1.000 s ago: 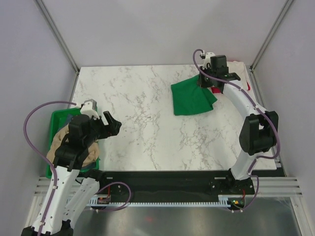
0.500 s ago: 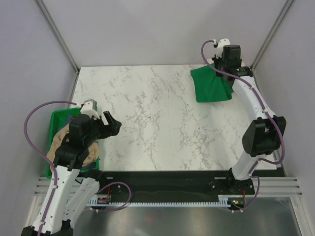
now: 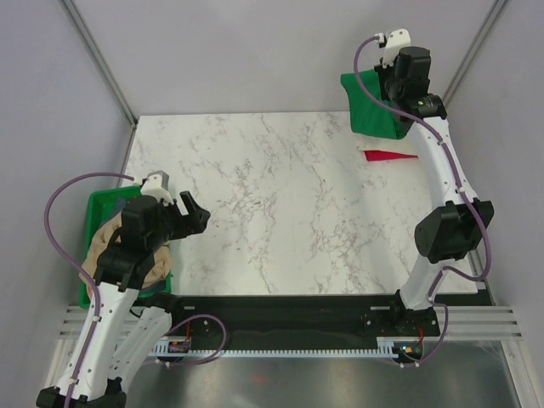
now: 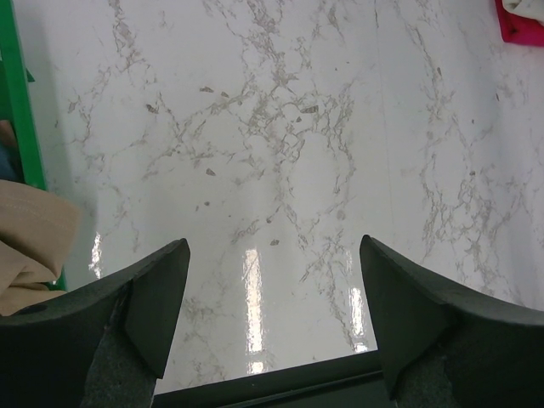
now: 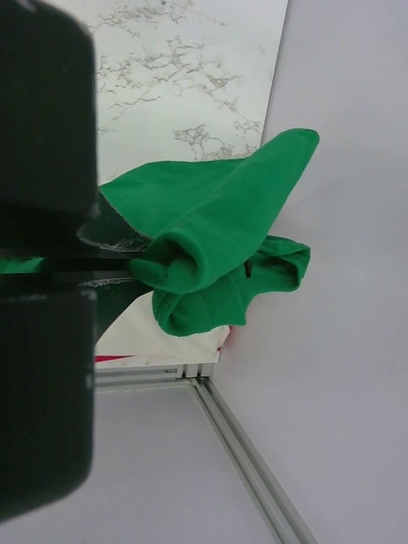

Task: Fold and stack the t-shirts
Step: Neatly place the folded tshirt to the corner

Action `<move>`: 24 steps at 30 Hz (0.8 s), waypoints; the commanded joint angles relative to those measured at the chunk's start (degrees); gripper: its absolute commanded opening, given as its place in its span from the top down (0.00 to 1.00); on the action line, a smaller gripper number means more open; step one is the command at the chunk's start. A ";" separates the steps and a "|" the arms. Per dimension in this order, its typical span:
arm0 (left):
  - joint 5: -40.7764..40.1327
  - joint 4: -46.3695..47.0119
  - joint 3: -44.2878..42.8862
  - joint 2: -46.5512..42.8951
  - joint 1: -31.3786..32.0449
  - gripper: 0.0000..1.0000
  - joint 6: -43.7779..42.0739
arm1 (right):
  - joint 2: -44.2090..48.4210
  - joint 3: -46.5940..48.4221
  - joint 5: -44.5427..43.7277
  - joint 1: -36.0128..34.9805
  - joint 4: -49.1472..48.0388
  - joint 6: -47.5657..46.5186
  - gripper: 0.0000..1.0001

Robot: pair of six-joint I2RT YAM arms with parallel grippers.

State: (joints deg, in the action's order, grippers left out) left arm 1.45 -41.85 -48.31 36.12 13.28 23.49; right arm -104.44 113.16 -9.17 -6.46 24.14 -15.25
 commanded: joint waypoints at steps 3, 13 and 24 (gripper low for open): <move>-1.28 1.42 -0.02 0.36 0.08 0.12 -0.81 | -1.99 3.46 0.20 1.88 -1.99 -1.28 1.00; -1.19 1.41 0.06 1.50 0.08 0.12 -0.81 | -7.43 5.92 7.58 6.20 -2.17 1.01 1.00; -1.28 1.41 0.15 3.61 0.08 0.13 -0.90 | -19.21 14.44 8.99 12.17 -2.52 1.54 1.00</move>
State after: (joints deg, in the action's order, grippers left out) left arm 1.43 -41.85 -48.31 39.18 13.28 23.46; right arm -121.64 122.50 -1.61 4.49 24.38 -14.24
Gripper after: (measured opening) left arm 0.876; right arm 0.034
